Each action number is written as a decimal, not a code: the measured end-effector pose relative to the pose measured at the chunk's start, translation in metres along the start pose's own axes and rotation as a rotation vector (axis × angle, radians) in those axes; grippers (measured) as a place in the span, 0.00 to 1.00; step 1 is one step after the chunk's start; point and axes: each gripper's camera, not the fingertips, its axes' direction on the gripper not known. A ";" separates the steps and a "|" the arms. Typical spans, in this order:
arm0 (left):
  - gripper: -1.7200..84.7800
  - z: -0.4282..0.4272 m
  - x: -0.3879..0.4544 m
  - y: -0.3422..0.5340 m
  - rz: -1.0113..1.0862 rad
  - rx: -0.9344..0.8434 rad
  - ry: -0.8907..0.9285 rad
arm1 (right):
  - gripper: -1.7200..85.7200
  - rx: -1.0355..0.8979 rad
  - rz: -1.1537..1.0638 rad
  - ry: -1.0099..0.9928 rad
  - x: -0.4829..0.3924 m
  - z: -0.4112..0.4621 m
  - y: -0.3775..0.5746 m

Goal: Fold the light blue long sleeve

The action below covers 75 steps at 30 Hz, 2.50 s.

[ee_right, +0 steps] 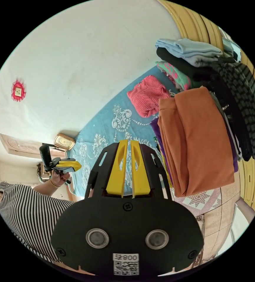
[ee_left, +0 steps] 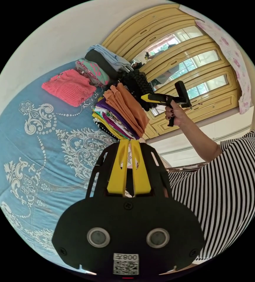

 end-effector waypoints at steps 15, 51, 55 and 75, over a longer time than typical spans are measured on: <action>0.04 -0.008 -0.048 0.036 -0.412 0.078 0.092 | 0.12 0.214 -0.087 0.091 0.075 -0.084 -0.240; 0.02 -0.093 -0.099 0.202 -0.678 0.252 0.175 | 0.04 0.279 -0.140 0.198 -0.011 -0.105 -0.402; 0.02 -0.107 -0.100 0.232 -0.651 0.293 0.225 | 0.04 0.407 -0.209 0.071 -0.037 -0.178 -0.346; 0.09 -0.338 -0.037 0.439 -0.159 0.690 0.078 | 0.03 0.527 -0.743 -0.362 -0.389 -0.327 -0.070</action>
